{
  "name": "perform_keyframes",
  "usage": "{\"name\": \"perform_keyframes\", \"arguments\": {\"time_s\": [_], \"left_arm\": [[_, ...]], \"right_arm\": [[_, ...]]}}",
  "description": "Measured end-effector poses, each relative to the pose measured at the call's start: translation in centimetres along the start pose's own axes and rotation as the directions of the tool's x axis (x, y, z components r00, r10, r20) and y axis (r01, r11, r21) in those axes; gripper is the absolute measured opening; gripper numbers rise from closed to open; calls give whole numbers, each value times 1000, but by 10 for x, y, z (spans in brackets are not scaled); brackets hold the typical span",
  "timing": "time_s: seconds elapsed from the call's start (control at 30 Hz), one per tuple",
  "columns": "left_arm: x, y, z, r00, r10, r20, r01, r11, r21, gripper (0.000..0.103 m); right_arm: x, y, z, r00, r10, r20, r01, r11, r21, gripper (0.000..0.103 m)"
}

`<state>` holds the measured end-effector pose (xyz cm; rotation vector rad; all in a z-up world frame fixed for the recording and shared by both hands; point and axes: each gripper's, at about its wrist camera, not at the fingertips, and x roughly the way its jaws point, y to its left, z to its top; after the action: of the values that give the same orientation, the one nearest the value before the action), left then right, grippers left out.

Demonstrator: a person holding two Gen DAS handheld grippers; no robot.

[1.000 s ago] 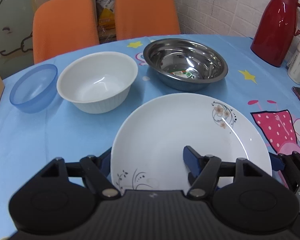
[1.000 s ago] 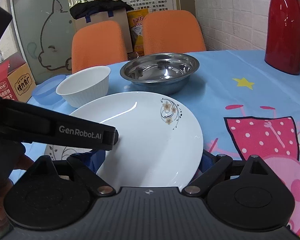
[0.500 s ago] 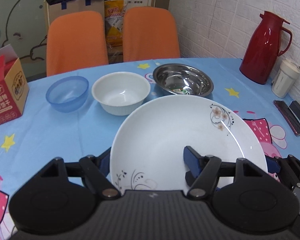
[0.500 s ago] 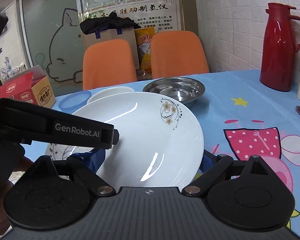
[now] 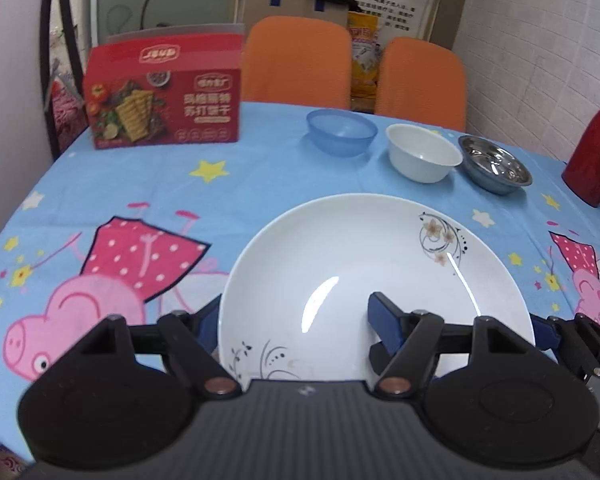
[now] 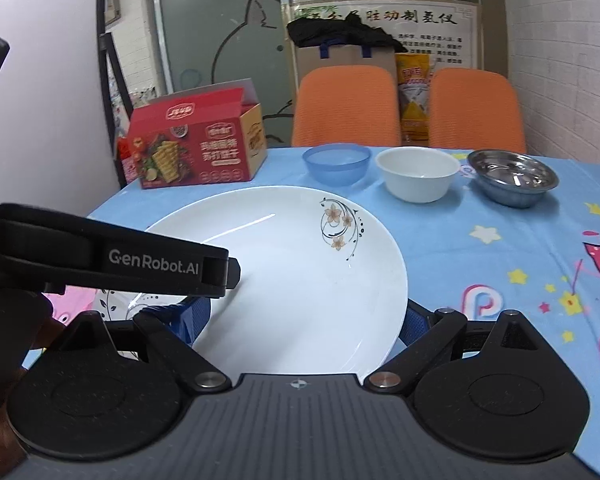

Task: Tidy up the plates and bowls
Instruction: 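Lift the floral plate with the left tool and lower it onto the stack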

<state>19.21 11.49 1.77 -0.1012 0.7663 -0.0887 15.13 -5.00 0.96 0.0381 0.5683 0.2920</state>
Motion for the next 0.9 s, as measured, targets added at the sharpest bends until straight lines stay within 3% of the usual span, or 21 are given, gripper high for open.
{"name": "perform_keyframes", "arguments": {"time_s": [0.13, 0.43, 0.6, 0.73, 0.8, 0.9], "left_arm": [[5, 18, -12, 1000, -12, -28, 10, 999, -50, 71], [14, 24, -21, 999, -43, -32, 41, 998, -58, 79], [-1, 26, -13, 996, -70, 56, 73, 996, -55, 80], [-15, 18, -4, 990, -61, 128, 64, 998, -15, 84], [-19, 15, -1, 988, -60, 144, 62, 998, -4, 85], [-21, 12, 0, 988, -57, 146, 58, 998, -1, 86]], "right_arm": [[5, 15, -9, 999, 23, -34, -24, 999, -29, 82], [11, 20, -17, 998, 34, -53, -36, 998, -45, 82], [8, 17, -16, 999, 36, -38, -37, 999, -15, 82], [9, 22, -14, 999, -18, -38, 15, 996, -84, 83], [11, 21, -15, 999, -17, -52, 11, 994, -112, 81], [6, 9, -12, 1000, -11, -29, 9, 998, -56, 81]]}}
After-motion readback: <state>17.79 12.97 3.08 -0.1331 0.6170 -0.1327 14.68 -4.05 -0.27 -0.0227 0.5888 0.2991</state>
